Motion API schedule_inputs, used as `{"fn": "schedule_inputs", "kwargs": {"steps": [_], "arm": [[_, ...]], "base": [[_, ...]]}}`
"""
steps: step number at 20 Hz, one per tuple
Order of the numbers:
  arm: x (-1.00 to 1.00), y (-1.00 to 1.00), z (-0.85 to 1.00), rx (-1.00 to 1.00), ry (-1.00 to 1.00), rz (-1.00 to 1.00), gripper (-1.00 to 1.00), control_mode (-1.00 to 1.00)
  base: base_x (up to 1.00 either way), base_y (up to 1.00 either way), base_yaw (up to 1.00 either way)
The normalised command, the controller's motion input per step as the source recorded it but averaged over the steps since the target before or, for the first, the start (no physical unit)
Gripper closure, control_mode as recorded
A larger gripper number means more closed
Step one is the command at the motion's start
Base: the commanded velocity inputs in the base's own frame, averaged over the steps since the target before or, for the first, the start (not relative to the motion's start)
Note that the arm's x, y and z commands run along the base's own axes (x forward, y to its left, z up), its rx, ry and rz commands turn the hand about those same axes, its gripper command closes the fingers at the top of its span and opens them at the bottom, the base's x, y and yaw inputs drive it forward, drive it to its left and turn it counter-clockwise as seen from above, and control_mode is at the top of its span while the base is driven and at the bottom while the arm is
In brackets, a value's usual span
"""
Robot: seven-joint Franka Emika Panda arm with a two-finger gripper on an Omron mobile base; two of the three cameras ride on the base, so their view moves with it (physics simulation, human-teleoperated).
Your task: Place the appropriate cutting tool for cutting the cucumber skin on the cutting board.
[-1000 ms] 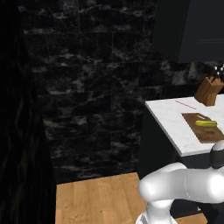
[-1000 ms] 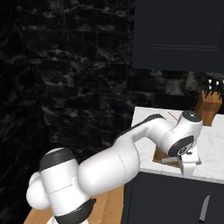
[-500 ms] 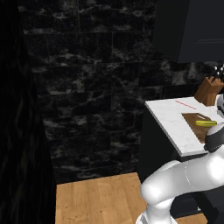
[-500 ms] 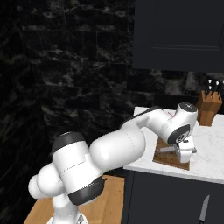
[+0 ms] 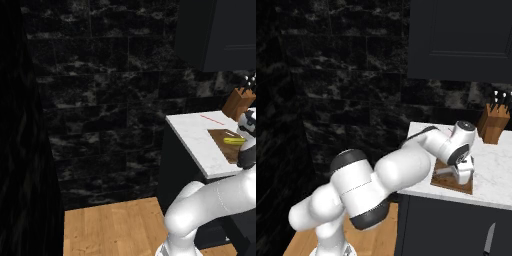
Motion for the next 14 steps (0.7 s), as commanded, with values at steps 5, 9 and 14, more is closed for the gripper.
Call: {"fn": "schedule_inputs", "kwargs": {"steps": [5,9,14], "arm": [[0.28,0.1,-0.43,0.0,0.0,0.04,1.0,-1.0],[0.22,0.13,-0.43,0.0,0.0,0.03,1.0,-1.0],[0.07,0.36,-0.49,-0.03,0.0,0.0,-1.0,-1.0]], "base": [[0.0,0.0,0.0],[0.0,0.0,0.0],[0.0,0.0,0.0]]}}
